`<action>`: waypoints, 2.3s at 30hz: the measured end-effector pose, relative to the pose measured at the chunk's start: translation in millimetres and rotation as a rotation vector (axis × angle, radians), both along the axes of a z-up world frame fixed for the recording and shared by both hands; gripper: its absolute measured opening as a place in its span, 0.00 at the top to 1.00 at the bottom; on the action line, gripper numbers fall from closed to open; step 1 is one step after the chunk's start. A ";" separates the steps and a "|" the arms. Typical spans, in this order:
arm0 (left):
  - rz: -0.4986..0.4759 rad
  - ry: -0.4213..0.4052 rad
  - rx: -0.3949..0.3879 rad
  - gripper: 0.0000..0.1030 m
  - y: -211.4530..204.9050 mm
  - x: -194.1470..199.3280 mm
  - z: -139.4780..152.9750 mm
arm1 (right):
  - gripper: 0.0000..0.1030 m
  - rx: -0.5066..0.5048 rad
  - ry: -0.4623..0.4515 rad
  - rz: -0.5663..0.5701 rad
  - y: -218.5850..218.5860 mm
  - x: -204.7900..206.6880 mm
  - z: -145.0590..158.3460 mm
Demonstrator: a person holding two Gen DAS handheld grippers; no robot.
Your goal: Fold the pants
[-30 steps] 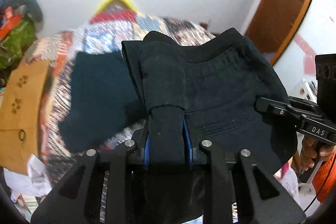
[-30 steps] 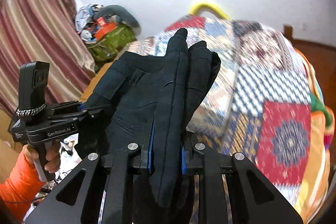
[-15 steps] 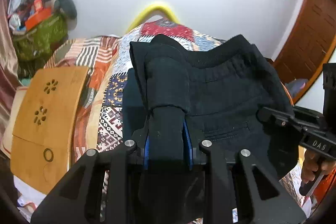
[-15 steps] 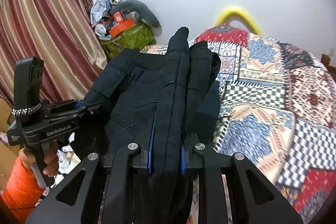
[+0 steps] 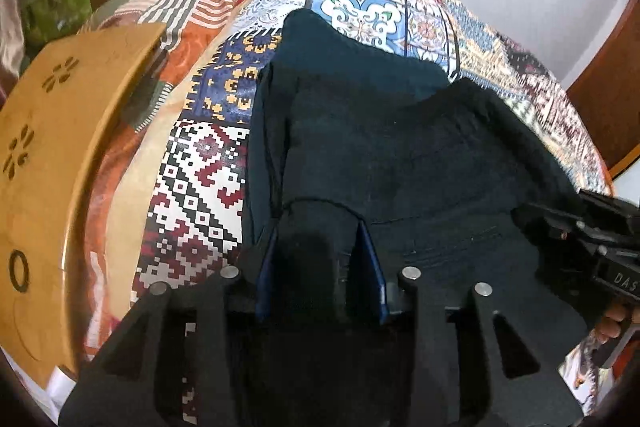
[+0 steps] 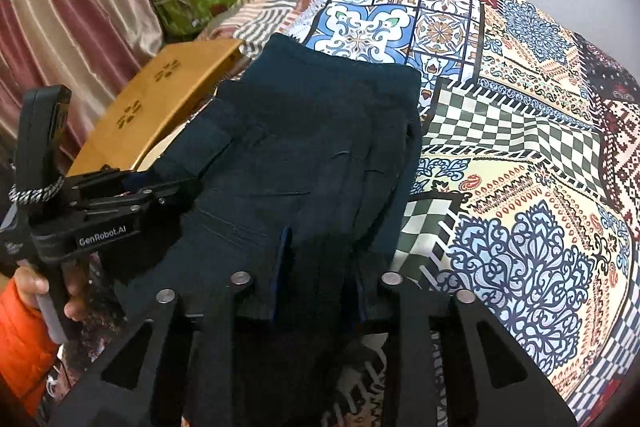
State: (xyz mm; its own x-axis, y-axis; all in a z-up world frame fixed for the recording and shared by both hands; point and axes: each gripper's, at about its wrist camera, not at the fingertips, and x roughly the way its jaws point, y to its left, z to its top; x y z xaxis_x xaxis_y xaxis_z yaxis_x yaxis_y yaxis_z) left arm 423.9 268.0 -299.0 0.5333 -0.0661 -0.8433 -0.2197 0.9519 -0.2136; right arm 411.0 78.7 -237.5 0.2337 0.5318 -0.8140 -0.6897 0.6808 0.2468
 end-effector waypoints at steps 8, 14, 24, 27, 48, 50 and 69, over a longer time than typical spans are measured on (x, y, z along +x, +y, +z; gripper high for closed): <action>0.027 -0.057 0.046 0.59 -8.7 -30.6 63.8 | 0.68 -0.013 -0.100 -0.007 -30.8 -38.6 51.9; -0.024 -0.163 0.158 0.58 -52.6 -83.2 150.2 | 0.68 0.054 -0.211 -0.004 -58.1 -83.7 120.4; -0.064 -0.464 0.206 0.56 -127.3 -213.3 285.7 | 0.68 0.297 -0.386 -0.074 -126.5 -183.4 235.9; -0.074 -0.545 0.198 0.56 -144.3 -255.9 309.2 | 0.68 0.382 -0.429 -0.084 -144.7 -215.7 256.2; 0.030 -0.809 0.344 0.01 -198.0 -404.2 318.9 | 0.09 0.445 -0.686 -0.217 -183.0 -341.8 267.8; 0.026 -0.807 0.349 0.00 -199.0 -404.6 317.6 | 0.01 0.438 -0.694 -0.231 -184.3 -341.7 266.4; 0.015 -0.792 0.357 0.00 -204.9 -407.0 303.2 | 0.01 0.400 -0.676 -0.250 -187.1 -348.0 252.9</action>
